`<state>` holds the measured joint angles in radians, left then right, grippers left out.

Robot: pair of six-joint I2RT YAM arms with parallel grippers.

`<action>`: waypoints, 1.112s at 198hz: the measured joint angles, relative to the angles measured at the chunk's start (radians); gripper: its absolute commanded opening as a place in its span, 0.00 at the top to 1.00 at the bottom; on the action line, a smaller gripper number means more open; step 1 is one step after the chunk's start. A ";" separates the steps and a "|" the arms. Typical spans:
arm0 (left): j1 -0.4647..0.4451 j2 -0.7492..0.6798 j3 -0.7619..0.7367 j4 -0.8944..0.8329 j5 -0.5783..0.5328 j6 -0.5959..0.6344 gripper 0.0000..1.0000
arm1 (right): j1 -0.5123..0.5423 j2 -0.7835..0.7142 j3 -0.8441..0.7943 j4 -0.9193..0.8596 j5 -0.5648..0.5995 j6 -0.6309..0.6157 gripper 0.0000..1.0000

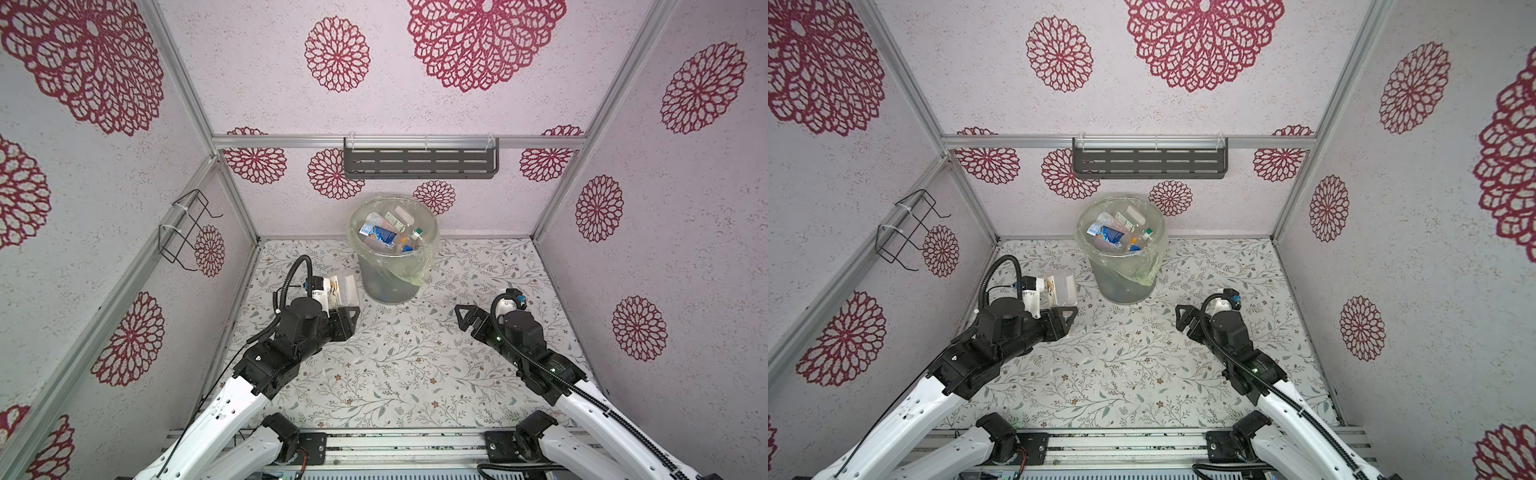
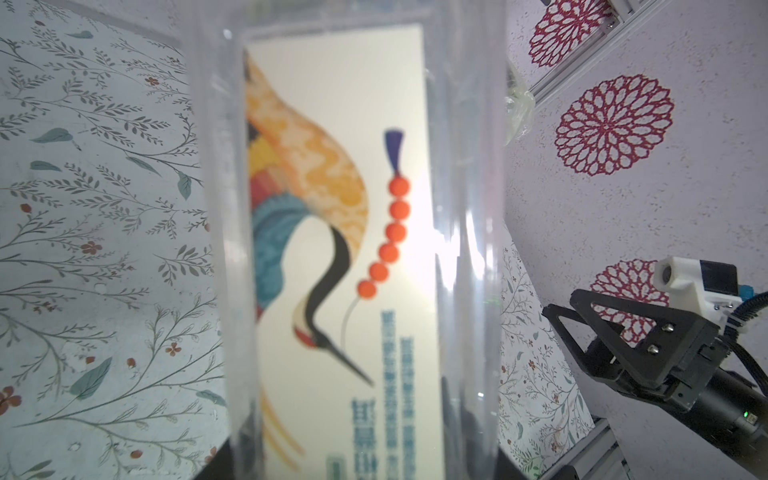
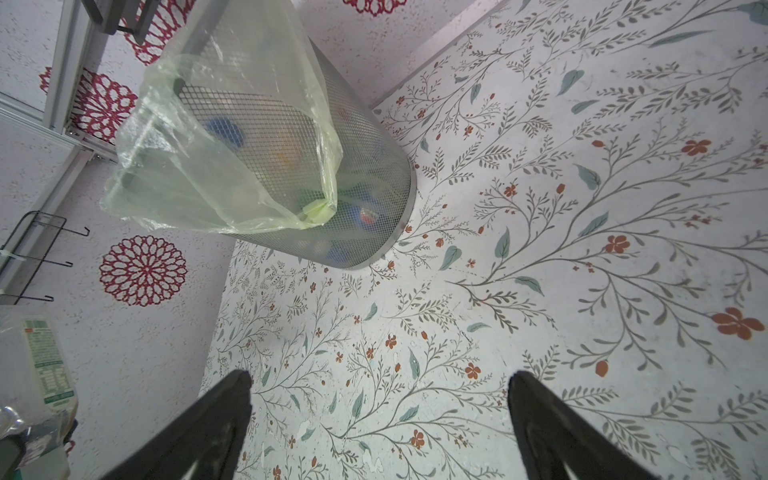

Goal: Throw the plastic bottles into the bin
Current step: 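Lift the crane-labelled bottle with the left gripper over the bin and release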

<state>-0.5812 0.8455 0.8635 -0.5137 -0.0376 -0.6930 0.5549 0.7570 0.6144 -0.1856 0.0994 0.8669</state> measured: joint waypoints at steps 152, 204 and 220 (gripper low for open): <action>0.176 0.903 1.100 -0.105 0.256 0.086 0.03 | 0.000 -0.035 -0.011 -0.009 0.003 0.017 0.01; 0.267 0.654 0.984 -0.130 0.284 0.081 0.03 | 0.000 -0.034 -0.009 -0.037 0.008 0.013 0.01; 0.284 0.583 0.924 -0.127 0.288 0.081 0.03 | 0.000 -0.016 -0.003 -0.043 0.010 0.009 0.01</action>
<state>-0.2970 1.4281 1.7878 -0.6411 0.2504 -0.6121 0.5552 0.7406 0.6109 -0.2283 0.1089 0.8757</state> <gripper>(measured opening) 0.972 0.989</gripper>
